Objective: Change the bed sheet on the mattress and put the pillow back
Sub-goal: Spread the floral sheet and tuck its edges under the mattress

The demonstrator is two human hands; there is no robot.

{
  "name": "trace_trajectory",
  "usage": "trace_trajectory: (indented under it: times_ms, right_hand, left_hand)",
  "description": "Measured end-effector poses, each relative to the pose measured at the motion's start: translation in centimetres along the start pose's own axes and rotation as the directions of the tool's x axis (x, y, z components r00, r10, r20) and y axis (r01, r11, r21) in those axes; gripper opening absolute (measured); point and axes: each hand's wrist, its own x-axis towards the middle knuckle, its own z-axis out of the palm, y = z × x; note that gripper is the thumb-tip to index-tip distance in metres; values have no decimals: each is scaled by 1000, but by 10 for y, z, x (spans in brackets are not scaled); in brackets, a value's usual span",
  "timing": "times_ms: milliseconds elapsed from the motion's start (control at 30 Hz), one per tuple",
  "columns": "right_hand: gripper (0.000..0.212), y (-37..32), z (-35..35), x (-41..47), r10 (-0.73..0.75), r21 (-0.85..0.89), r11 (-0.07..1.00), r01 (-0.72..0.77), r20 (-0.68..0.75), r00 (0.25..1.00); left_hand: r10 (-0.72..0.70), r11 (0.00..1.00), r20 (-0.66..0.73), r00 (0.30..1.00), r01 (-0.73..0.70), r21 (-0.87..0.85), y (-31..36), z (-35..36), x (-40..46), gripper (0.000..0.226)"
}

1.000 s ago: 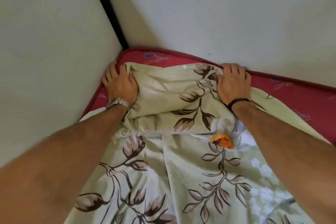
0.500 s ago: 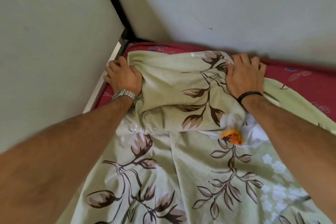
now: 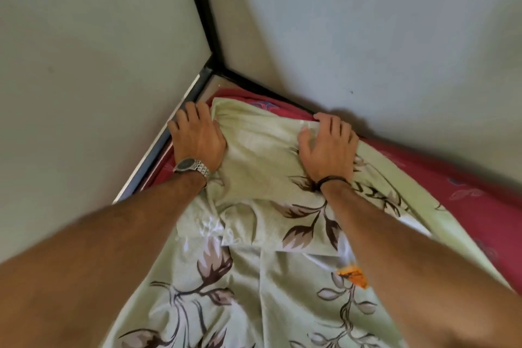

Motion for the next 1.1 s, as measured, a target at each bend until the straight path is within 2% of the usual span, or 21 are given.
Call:
trace_trajectory:
  times_ms: [100,200,400,533,600,633,667,733,800,833,867,900,967,1033,1100]
  right_hand:
    - [42,11,1,5,-2,33,999,3,-8,1000]
    - [42,11,-1,8,-37,55,998,37,-10,999]
    - [25,16,-10,5,-67,92,994,66,15,998]
    - [14,10,-31,8,-149,209,969,133,62,987]
    - [26,-2,-59,19,-180,394,913,105,157,971]
    - [39,-12,-78,30,-167,514,858,-3,284,944]
    - [54,-20,-95,43,-148,572,805,-153,445,883]
    - [74,-29,-108,68,-97,457,795,-399,745,660]
    - [71,-30,-97,83,-82,332,728,-600,911,404]
    - [59,-33,-89,86,-116,326,657,-680,935,337]
    - [46,-38,-82,88,-134,351,612,-708,929,345]
    - [34,-43,-74,92,-157,421,596,-684,896,415]
    - [21,-53,-72,105,-241,600,629,-494,755,610]
    - [26,-66,-91,117,-355,700,666,-257,601,716]
    - [44,-77,-108,120,-435,734,676,-66,470,768]
  left_hand:
    - [-13,998,3,1000,13,-61,7,-11,21,23]
    - [-89,985,20,996,91,-144,16,-16,37,25]
    - [-234,967,-10,972,232,-102,26,0,23,29]
    - [-252,957,-36,967,243,-160,22,9,25,27]
    - [-260,952,-50,964,247,-179,20,12,24,31]
    - [-266,948,-51,963,251,-194,20,12,24,32]
    - [-271,942,-48,962,254,-220,22,12,24,30]
    - [-290,924,-29,956,272,-269,20,11,27,28]
    - [-306,910,-9,952,290,-297,20,14,27,27]
    - [-310,905,-4,951,294,-307,20,14,27,27]
    - [-317,900,-3,948,300,-317,20,14,28,26]
    - [-326,893,2,945,308,-328,20,13,29,25]
    - [-334,880,17,942,318,-352,21,13,30,21]
    - [-321,878,26,947,307,-367,19,11,30,20]
    - [-304,866,55,951,300,-400,18,8,32,19]
